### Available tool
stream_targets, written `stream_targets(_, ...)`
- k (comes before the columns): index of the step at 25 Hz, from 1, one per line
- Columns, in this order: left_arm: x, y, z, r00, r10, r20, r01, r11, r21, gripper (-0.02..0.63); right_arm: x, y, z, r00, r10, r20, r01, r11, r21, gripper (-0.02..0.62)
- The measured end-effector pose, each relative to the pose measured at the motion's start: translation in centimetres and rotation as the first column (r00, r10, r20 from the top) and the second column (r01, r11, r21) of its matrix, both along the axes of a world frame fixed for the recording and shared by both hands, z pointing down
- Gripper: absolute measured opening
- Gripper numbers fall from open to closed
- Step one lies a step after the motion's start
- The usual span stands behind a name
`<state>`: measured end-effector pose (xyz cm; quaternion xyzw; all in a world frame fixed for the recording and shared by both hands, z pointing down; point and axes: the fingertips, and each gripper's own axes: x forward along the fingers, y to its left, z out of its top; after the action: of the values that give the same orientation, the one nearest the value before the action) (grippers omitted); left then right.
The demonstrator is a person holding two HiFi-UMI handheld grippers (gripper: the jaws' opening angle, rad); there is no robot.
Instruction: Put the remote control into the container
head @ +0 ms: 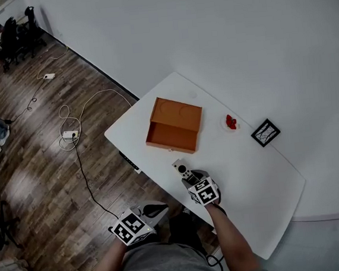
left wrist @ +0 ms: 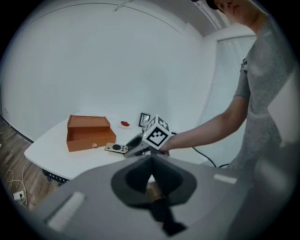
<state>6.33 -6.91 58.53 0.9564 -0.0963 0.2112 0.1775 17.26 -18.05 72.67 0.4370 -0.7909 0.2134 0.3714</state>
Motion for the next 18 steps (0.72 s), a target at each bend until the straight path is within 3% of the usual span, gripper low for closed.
stream_targets(18, -0.5, 1.9, -1.9, 0.996, 0.079, -0.037, -0.077, 0.995, 0.058, -0.002, 0.1, 1.6, -8.2, 0.996, 0.087, 0.012, -0.088, 0.978, 0.187, 0.213)
